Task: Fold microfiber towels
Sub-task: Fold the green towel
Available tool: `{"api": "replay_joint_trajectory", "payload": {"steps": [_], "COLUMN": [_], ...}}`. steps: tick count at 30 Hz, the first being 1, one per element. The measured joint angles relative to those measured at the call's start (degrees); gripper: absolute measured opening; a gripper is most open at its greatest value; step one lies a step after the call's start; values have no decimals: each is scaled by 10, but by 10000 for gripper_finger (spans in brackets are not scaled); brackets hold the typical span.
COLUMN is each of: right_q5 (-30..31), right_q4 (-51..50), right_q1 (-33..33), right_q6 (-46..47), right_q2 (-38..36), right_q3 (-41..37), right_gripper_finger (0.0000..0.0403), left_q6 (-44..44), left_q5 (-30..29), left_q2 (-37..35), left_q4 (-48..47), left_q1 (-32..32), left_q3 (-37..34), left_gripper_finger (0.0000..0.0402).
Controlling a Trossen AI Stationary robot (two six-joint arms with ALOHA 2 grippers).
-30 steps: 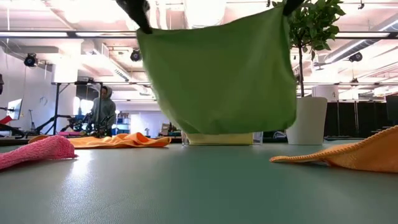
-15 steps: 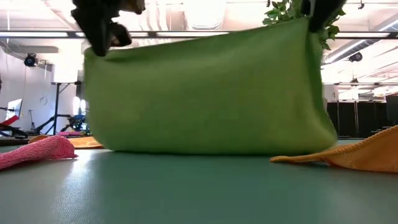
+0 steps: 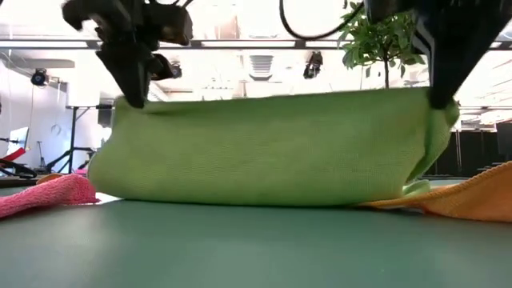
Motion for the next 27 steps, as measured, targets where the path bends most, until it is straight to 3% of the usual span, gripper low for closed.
{"api": "replay_joint_trajectory", "payload": {"steps": [6,15,27], "right_q5": [11,35,29], "right_q4": [-75,-77,-63], "right_q1": [-33,-95,-123], "right_q6": [21,-4,-19], "right_q2": [-7,-9,-9], "right_q3": [0,-15,-53], "right_gripper_finger": [8,8,8], "left_q6": [0,1,1], "left_q5": [-45,-78,-79], "left_q2": [42,98,100], "left_q4": [1,2,36], "left_q1": [14,39,45], "left_q3": [0,-1,-1], "left_gripper_finger": [0,0,0]}}
